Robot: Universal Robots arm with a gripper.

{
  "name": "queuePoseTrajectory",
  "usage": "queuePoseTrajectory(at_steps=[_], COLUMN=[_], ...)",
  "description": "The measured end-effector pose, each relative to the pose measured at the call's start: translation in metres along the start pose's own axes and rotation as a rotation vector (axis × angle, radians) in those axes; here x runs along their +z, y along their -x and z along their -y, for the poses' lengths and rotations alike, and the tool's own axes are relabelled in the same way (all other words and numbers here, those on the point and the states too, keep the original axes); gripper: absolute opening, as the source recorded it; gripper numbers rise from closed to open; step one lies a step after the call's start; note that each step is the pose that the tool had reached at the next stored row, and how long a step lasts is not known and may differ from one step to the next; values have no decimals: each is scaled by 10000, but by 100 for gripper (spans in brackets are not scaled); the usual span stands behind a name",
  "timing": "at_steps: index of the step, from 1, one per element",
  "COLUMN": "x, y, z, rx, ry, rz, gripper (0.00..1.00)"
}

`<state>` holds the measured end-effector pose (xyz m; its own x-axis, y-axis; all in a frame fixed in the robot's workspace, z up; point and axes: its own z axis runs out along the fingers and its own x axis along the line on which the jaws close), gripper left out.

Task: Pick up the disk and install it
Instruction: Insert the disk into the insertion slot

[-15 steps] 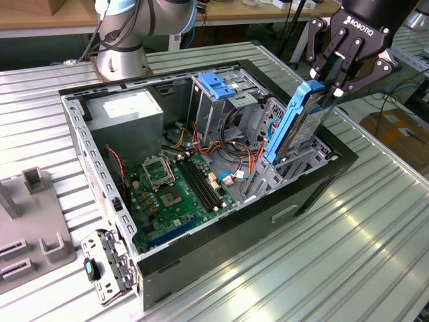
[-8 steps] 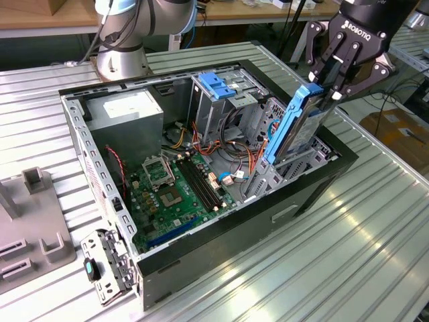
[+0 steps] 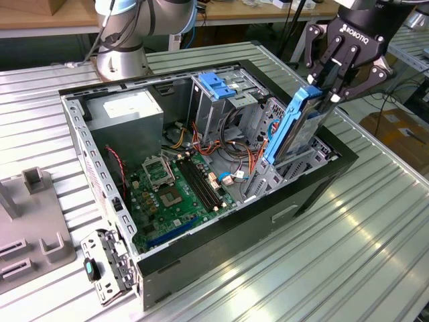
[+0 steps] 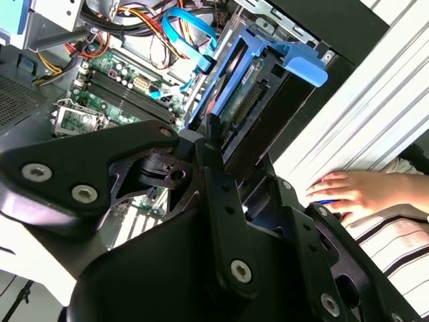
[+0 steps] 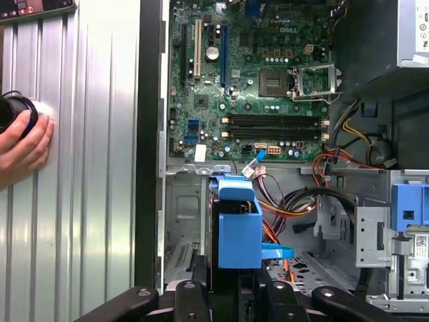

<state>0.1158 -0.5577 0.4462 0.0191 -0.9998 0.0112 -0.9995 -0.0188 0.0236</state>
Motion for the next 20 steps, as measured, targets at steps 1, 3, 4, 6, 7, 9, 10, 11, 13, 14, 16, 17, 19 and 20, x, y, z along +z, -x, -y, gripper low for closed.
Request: queuePoseTrajectory(at_steps=[1, 3, 4, 6, 7, 9, 10, 11, 13, 14, 16, 17, 19, 20], x=[10, 33, 45, 68, 78, 105, 130, 152, 178, 194, 227, 246, 286, 307], y=[0, 0, 0, 0, 1, 1, 1, 1, 2, 2, 3, 3, 3, 3], z=[0, 1, 1, 2, 2, 2, 3, 4, 4, 5, 5, 6, 7, 7], rx=[0, 0, 0, 0, 0, 0, 0, 0, 0, 0, 0, 0, 0, 0], ry=[0, 0, 0, 0, 0, 0, 0, 0, 0, 0, 0, 0, -1, 0], rz=[0, 0, 0, 1, 1, 0, 0, -1, 1, 1, 0, 0, 0, 1], gripper=[35, 35, 35, 35, 35, 35, 35, 35, 35, 35, 35, 35, 35, 35])
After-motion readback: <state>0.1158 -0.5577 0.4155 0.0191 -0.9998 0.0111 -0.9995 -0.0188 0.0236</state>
